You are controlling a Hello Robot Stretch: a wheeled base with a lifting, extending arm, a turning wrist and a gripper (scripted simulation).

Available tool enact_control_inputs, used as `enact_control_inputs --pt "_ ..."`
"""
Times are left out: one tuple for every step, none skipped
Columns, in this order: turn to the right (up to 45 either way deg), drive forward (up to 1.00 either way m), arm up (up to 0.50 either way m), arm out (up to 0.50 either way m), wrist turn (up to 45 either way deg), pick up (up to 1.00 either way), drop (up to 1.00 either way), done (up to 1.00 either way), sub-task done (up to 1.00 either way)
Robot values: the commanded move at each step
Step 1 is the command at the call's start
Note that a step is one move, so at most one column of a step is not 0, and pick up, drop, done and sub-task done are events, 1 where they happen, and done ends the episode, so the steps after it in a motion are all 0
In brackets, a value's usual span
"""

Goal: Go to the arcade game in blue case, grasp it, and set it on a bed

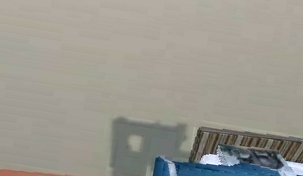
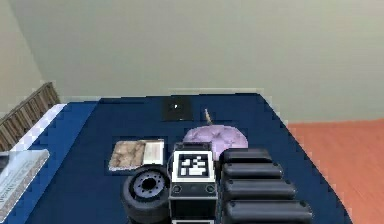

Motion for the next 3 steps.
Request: enact_control_inputs --pt "9.0 0.00 0.00 0.00 0.0 0.00 0.00 0.00 0.00" --pt "0.0 0.20 0.00 0.00 0.0 0.00 0.00 0.00 0.00" --pt "-18.0 0.00 0.00 0.00 0.0 0.00 0.00 0.00 0.00"
